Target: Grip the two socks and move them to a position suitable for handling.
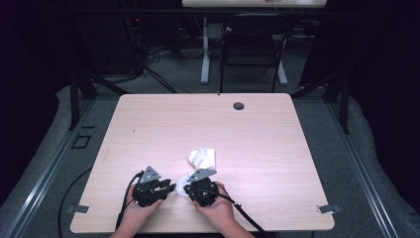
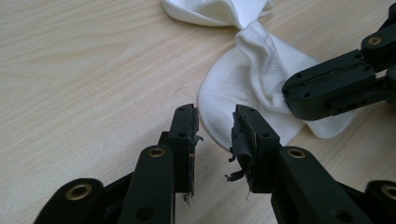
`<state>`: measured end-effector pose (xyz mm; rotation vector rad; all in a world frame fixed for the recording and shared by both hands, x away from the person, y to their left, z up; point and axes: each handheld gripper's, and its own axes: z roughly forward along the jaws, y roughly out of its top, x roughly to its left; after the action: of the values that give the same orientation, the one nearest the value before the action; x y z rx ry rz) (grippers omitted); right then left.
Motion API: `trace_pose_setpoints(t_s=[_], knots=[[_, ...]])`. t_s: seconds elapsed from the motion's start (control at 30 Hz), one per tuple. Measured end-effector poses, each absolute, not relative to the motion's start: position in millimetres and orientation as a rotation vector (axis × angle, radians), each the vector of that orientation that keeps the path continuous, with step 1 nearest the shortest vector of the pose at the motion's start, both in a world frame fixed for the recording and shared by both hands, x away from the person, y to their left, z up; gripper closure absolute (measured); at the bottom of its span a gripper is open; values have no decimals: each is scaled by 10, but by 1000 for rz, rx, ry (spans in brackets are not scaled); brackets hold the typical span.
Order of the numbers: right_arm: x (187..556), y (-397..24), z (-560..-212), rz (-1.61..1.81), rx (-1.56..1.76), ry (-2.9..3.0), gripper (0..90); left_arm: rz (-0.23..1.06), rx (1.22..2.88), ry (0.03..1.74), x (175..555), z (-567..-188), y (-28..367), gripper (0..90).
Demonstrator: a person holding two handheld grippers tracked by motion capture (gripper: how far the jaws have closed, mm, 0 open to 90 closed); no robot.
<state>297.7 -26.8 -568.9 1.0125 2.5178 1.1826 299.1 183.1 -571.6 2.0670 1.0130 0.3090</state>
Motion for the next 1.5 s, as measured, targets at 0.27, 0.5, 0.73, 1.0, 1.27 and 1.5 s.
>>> trace_pose_setpoints(t_s=[0.27, 0.5, 0.73, 1.0, 1.27, 1.5], knots=[[2941, -346, -5578, 1262, 1043, 2484, 886, 306, 2067, 1009, 2990, -5722, 1818, 691], [2929, -448, -5467, 1330, 1076, 2444, 886, 297, 2077, 1007, 2988, -5735, 1799, 693], [2923, -571, -5389, 1341, 1090, 2414, 886, 299, 2084, 1005, 2986, -5747, 1774, 665], [2902, -699, -5337, 1362, 1107, 2378, 885, 301, 2095, 990, 2964, -5773, 1703, 655], [2885, -832, -5316, 1365, 1131, 2357, 886, 299, 2119, 984, 2964, -5822, 1658, 681], [2872, -927, -5305, 1347, 1135, 2352, 885, 306, 2127, 971, 2963, -5825, 1664, 768]])
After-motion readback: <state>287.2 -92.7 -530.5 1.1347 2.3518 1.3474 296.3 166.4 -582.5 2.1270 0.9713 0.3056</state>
